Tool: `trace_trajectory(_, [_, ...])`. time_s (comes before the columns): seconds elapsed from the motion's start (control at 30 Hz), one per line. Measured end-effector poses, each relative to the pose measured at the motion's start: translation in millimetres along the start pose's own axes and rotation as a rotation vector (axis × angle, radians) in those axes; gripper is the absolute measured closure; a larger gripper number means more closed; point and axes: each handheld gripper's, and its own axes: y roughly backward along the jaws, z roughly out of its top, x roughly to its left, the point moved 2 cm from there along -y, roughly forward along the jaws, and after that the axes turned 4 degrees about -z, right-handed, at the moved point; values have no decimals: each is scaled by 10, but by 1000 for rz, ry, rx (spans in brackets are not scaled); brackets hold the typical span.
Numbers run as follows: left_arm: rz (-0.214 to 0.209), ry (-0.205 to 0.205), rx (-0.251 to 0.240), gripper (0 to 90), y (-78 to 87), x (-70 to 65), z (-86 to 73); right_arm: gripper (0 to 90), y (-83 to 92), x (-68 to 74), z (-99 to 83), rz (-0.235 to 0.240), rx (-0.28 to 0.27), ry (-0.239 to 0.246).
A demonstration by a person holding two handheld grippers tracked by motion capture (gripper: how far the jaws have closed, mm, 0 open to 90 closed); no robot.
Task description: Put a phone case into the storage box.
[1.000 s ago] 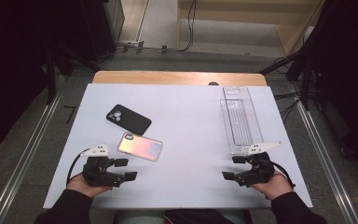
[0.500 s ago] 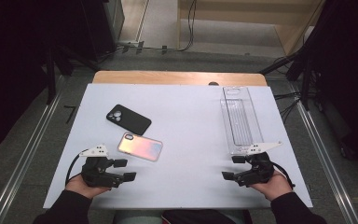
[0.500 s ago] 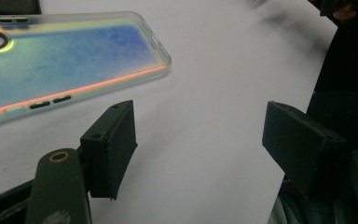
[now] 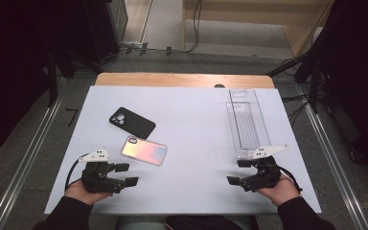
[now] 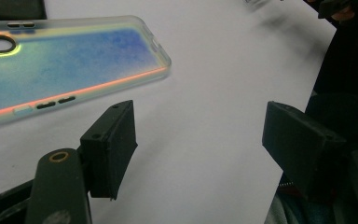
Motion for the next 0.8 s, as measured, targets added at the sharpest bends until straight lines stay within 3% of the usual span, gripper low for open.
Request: trace_trajectory(0.8, [7,12,-1,262,7,0,7,146,-74,201,340,53,-43,97])
